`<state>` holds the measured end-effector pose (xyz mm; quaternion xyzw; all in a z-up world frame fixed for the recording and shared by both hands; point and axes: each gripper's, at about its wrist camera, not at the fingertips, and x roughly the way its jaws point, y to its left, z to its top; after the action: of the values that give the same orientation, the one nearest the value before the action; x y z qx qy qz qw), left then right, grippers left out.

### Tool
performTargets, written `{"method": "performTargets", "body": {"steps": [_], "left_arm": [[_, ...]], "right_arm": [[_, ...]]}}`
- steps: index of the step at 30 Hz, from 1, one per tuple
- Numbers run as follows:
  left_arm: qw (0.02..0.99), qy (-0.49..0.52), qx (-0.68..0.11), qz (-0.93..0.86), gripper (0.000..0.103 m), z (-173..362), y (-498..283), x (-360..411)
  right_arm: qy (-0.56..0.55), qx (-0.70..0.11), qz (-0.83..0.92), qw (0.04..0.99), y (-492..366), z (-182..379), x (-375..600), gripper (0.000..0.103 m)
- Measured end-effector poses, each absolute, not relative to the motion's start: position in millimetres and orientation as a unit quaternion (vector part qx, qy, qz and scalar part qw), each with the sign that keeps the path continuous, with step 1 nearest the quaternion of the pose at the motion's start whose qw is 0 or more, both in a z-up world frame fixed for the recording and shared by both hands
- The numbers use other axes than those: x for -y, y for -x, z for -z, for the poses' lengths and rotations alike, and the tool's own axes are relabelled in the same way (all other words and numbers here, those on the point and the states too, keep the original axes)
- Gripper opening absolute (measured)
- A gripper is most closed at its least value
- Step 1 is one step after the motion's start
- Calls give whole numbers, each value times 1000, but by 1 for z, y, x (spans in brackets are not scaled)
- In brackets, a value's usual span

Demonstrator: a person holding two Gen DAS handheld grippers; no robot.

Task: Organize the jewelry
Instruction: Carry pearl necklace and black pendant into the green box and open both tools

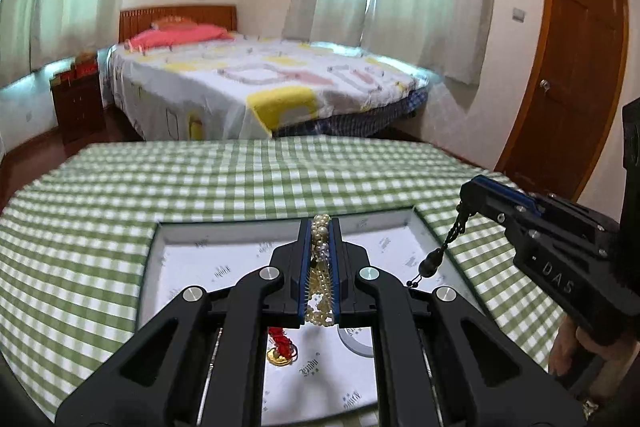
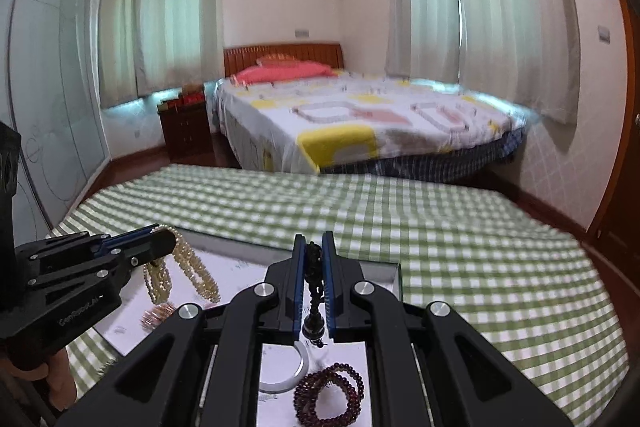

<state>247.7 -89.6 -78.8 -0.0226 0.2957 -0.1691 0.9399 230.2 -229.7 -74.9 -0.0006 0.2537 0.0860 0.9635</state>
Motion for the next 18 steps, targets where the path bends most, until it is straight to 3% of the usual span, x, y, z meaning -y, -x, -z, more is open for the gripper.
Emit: {"method": "performTargets", "body": {"steps": [18], "left_arm": [[906,1,-400,138,9,147,-303,104]], "right_arm": [[-4,-377,-80,923,-292,145,232,11]]}}
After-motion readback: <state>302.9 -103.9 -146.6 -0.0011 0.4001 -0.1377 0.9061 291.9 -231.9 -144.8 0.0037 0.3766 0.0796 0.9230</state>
